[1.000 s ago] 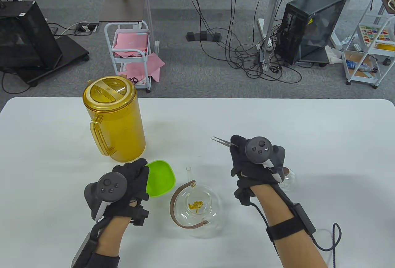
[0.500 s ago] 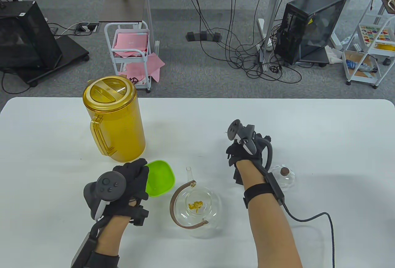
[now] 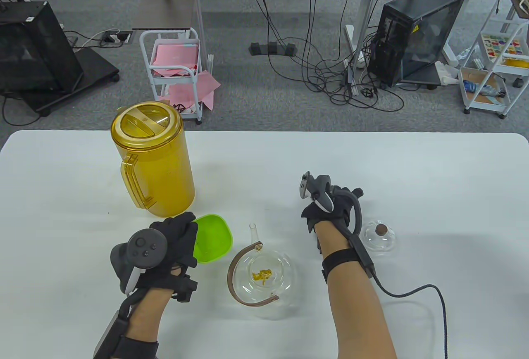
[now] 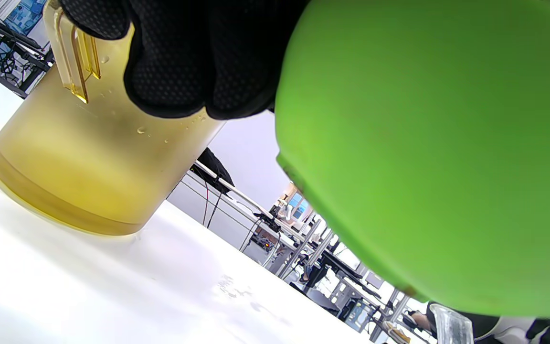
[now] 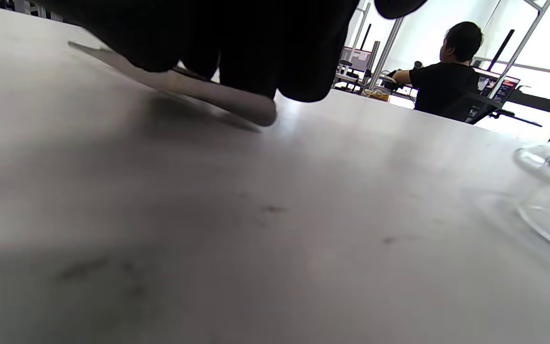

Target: Make chrysanthemum tea

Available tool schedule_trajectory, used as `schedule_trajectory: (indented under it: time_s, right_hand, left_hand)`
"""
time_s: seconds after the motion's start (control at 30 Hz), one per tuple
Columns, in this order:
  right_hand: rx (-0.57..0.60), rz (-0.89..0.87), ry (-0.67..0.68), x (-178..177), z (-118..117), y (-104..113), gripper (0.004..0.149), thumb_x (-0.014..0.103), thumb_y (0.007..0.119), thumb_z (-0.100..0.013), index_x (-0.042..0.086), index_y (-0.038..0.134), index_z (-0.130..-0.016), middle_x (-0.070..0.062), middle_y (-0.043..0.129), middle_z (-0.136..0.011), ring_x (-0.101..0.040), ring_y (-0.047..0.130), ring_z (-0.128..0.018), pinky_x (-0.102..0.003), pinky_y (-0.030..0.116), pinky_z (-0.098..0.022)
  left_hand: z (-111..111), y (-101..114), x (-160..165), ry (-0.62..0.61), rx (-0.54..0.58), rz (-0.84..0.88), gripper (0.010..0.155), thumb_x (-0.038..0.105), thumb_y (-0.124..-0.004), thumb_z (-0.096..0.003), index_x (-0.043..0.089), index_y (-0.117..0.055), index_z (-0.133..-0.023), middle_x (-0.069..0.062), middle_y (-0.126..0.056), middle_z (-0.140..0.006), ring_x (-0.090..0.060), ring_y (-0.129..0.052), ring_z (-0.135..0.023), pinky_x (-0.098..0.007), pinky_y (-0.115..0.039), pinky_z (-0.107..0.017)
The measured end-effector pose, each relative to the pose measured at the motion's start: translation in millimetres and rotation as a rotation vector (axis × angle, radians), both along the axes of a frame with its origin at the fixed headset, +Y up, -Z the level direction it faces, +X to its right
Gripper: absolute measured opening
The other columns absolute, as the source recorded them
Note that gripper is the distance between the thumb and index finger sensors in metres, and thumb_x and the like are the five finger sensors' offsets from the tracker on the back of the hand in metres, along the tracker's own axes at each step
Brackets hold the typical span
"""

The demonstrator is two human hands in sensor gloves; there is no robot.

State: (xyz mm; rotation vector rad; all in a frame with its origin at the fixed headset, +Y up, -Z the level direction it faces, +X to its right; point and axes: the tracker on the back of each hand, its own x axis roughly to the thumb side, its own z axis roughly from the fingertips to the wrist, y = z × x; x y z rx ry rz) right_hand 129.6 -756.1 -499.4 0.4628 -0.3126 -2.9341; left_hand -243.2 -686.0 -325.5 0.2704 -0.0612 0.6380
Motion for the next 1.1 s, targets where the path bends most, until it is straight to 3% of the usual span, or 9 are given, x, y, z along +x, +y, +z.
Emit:
schedule_trajectory:
  time_s: [0.17,0.33,0.53,0.67,0.77,1.1]
  right_hand:
    - [0.134,-0.200,0.100,8,15,36,0.057,0.049,0.067,-0.059,0.026,0.057,-0.111,-0.003,0.068,-0.105,-0.037,0.070,-0.102,-0.068,0.043,-0.075]
    - [0.266,-0.643,0.242,20,46,68,0.063,0.052,0.067,-0.058,0.024,0.052,-0.112,-0.007,0.062,-0.110,-0.040,0.065,-0.105,-0.065,0.049,-0.074]
    - [0.389,-0.661,0.406,27,95,84,0.066,0.054,0.067,-0.057,0.023,0.051,-0.114,-0.006,0.058,-0.114,-0.040,0.060,-0.109,-0.065,0.047,-0.075]
    - [0.508,-0.682,0.482,31,123,75,0.068,0.055,0.068,-0.056,0.023,0.050,-0.114,-0.006,0.057,-0.115,-0.040,0.057,-0.111,-0.064,0.046,-0.075]
    - [0.516,-0.579,0.542,31,137,67,0.072,0.057,0.069,-0.055,0.023,0.047,-0.115,-0.006,0.054,-0.116,-0.039,0.055,-0.112,-0.063,0.046,-0.075]
    - [0.547,-0.576,0.610,20,149,67,0.073,0.057,0.071,-0.054,0.024,0.047,-0.114,-0.006,0.057,-0.115,-0.038,0.060,-0.110,-0.062,0.050,-0.075]
  left_hand:
    - [0,1,-2,-0.006,0.004,-0.014,0.044,0.042,-0.079,-0.0573,0.019,-0.085,-0.095,-0.006,-0.099,-0.068,-0.038,-0.090,-0.071,-0.069,-0.052,-0.072]
    - [2,2,0,-0.009,0.014,-0.016,0.044,0.042,-0.079,-0.0573,0.019,-0.085,-0.095,-0.006,-0.099,-0.068,-0.038,-0.090,-0.071,-0.069,-0.052,-0.072]
    - [1,-1,2,-0.005,0.008,-0.019,0.044,0.042,-0.079,-0.0574,0.018,-0.085,-0.095,-0.006,-0.099,-0.068,-0.038,-0.090,-0.071,-0.069,-0.052,-0.071]
    - [0,-6,6,-0.003,-0.007,-0.027,0.044,0.042,-0.079,-0.0573,0.019,-0.085,-0.095,-0.006,-0.099,-0.068,-0.038,-0.090,-0.071,-0.069,-0.052,-0.071]
    - [-1,-8,8,-0.008,-0.014,-0.035,0.044,0.042,-0.079,-0.0573,0.019,-0.085,-0.095,-0.006,-0.099,-0.068,-0.038,-0.090,-0.071,-0.069,-0.052,-0.071]
    - [-1,-12,5,-0.003,-0.026,-0.056,0.044,0.042,-0.079,-0.0573,0.019,-0.085,-0.095,-0.006,-0.099,-0.069,-0.038,-0.090,-0.071,-0.070,-0.052,-0.071]
